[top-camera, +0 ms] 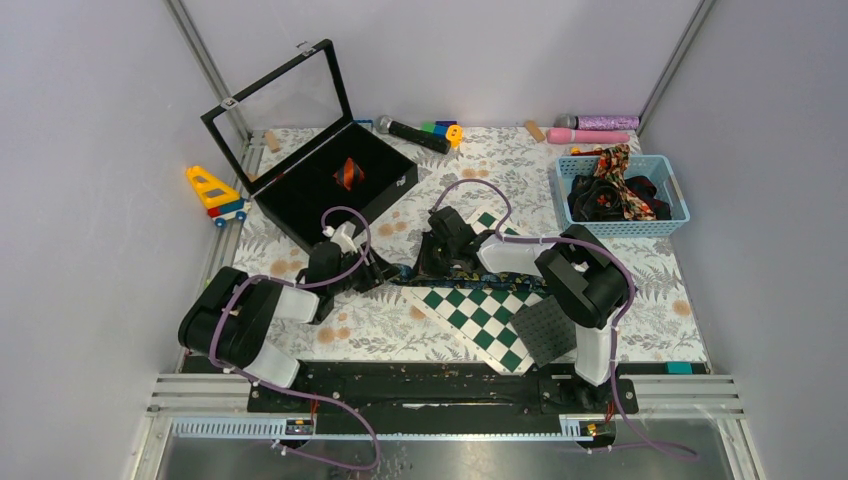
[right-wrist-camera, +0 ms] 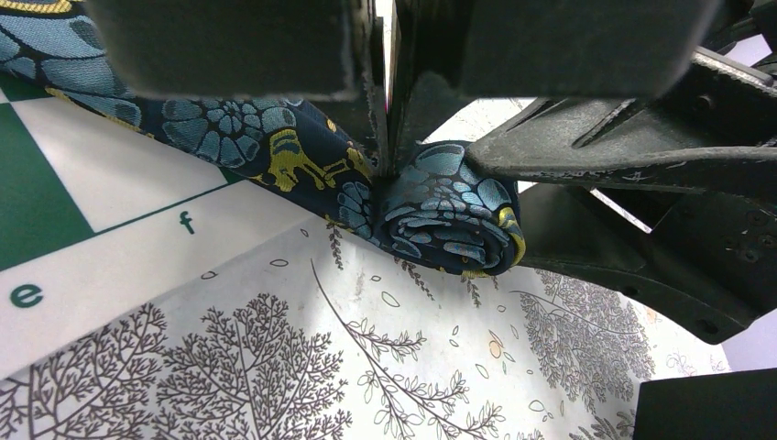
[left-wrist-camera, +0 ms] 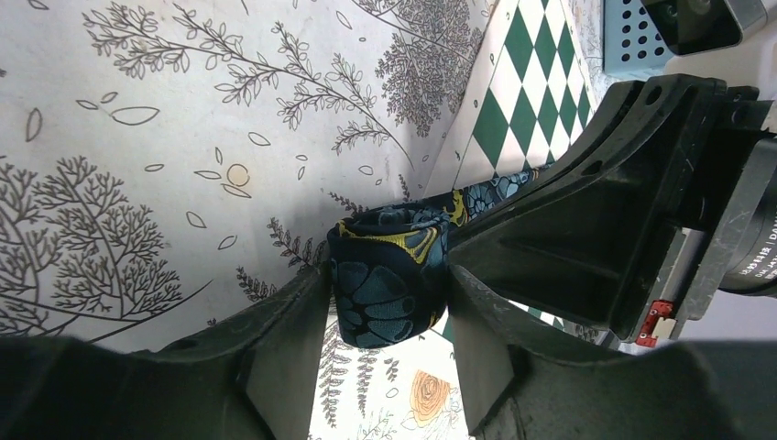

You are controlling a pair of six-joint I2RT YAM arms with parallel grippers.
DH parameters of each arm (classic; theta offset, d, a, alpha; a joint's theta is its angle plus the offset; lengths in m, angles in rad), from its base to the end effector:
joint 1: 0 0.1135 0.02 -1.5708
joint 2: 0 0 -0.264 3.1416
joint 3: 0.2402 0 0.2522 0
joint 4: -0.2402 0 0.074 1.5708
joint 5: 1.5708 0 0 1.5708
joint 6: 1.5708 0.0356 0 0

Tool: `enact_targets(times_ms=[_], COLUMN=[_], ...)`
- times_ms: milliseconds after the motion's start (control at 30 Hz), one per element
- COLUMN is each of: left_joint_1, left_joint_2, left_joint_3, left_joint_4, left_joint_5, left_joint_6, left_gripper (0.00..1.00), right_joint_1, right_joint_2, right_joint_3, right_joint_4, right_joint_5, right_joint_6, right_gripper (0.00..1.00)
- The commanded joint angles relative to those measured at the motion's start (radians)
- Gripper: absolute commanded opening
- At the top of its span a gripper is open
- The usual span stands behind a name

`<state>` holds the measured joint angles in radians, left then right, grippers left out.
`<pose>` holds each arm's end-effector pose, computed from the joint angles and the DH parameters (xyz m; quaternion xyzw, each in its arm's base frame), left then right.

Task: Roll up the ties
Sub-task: Roll the tie at the center of the board.

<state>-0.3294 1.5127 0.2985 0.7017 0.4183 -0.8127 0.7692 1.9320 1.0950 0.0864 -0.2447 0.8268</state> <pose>0.2217 -0.0911 0.1162 -0.1003 0.8450 -0.4177 0.3186 0.2823 0.2853 0.1447 -0.0224 0.9112 0.3615 0.1961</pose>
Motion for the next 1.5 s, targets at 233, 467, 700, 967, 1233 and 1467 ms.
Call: enact_targets(times_ms=[233, 467, 700, 967, 1233, 1467], left_joint_1=[-0.009, -0.012, -0.032, -0.047, -0.082, -0.164], left_joint_2=[0.015, -0.017, -0.136, -0.166, -0.151, -0.101], left_joint_3=[0.007, 0.046, 0.157, 0.316, 0.433, 0.561], left_joint_4=[0.081, -0.008, -0.324, -0.665, -0.877, -1.049], left_joint_5=[0.059, 0.045, -0.071, -0.201, -0.33, -0.53], left_joint_6=[0.002, -0.002, 0.092, 0.207, 0.263, 0.319], left_gripper=[0.37, 0.32, 0.31, 0.3, 0.28, 0.27], right_joint_1=[-0.009, -0.011, -0.018, -0.045, -0.071, -0.092], right_joint_2=[-0.003, -0.061, -0.256, -0.453, -0.578, -0.636], right_joint_3=[0.006, -0.009, -0.073, -0.151, -0.218, -0.259], right_joint_4=[-0.025, -0.026, -0.064, -0.153, -0.206, -0.216], right_joint_5=[0.026, 0.024, 0.08, 0.152, 0.229, 0.24], right_joint_6=[-0.005, -0.016, -0.079, -0.158, -0.212, -0.216], right_gripper=[0.01, 0.03, 0.05, 0.06, 0.07, 0.08])
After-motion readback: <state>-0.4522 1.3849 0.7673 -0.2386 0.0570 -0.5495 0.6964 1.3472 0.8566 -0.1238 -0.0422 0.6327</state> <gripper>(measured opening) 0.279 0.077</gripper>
